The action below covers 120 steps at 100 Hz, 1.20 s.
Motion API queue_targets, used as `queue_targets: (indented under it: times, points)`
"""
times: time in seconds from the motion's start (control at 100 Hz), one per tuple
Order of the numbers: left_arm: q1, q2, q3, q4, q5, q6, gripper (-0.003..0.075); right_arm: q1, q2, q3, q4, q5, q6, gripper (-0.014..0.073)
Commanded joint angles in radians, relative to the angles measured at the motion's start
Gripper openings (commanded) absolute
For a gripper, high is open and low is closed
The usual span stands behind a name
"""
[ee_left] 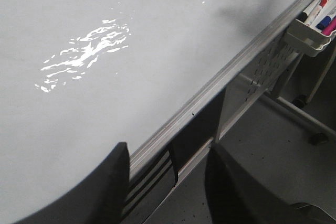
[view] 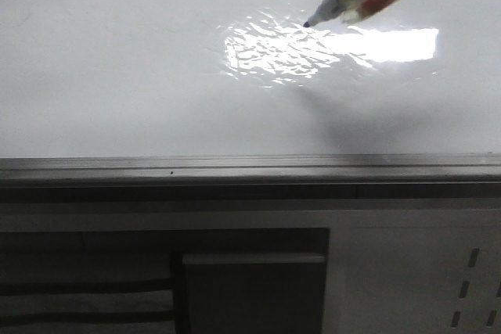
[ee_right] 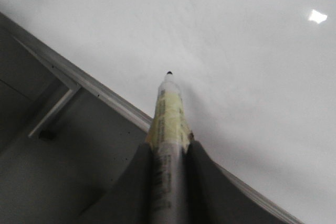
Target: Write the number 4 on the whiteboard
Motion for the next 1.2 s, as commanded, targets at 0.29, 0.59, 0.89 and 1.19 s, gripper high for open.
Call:
queue_targets:
  times: [0.29,0.59,0.89,1.19]
  points:
    - [0.003,0.003,-0.029,-0.024,-0.072,-0.011,0.0311,0.015,0.018,0.022,0.036,-0.253,-0.034,-0.0015]
    - [0.003,0.003,-0.029,-0.024,-0.08,-0.011,0.0311,0.041,0.141,0.022,0.031,-0.235,-0.036,-0.0015]
    - [0.003,0.003,-0.029,-0.001,-0.087,-0.011,0.0311,-0.112,0.054,0.024,-0.016,-0.062,-0.025,-0.0015]
    - [0.003,0.003,-0.029,-0.001,-0.087,-0.011,0.0311,-0.052,-0.004,-0.003,0.017,-0.101,-0.048,-0.0015]
